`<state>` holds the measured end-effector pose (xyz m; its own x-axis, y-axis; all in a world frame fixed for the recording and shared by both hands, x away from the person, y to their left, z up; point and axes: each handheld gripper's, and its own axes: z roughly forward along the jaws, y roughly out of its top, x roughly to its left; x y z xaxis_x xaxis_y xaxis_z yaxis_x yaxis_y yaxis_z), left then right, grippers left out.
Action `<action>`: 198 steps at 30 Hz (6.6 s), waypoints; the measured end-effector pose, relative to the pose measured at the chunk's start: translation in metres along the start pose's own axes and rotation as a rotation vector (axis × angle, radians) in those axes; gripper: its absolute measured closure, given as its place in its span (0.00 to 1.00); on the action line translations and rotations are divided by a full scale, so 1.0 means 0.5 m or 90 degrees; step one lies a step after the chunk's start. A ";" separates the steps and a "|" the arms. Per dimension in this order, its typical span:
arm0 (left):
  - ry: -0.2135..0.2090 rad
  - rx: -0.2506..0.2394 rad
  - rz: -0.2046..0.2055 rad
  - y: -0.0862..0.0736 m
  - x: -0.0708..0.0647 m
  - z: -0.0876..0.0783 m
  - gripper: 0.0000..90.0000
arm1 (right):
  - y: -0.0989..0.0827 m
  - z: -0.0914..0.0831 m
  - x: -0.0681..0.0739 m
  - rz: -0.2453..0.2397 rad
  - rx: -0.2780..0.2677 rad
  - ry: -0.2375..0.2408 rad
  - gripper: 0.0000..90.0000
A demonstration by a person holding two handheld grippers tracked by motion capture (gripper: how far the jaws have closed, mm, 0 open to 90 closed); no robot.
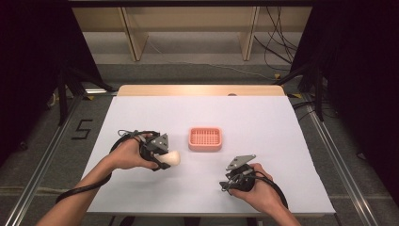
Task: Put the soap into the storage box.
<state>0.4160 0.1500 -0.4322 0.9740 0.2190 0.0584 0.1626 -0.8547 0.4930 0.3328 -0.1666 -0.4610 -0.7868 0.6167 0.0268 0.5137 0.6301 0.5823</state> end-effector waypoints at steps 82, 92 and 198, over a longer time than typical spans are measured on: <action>0.025 -0.042 0.016 0.093 0.064 0.017 0.54 | -0.017 -0.026 -0.022 0.045 -0.029 -0.022 0.66; 0.027 -0.045 0.026 0.105 0.072 0.026 0.54 | -0.016 -0.023 -0.022 0.047 -0.031 -0.019 0.66; 0.034 -0.028 0.111 0.223 0.144 0.112 0.54 | -0.029 -0.033 -0.021 0.085 -0.027 -0.021 0.66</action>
<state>0.5134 0.0439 -0.4216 0.9768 0.0957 0.1917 -0.0156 -0.8606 0.5091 0.3278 -0.1900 -0.4567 -0.7008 0.7088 0.0804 0.5973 0.5215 0.6093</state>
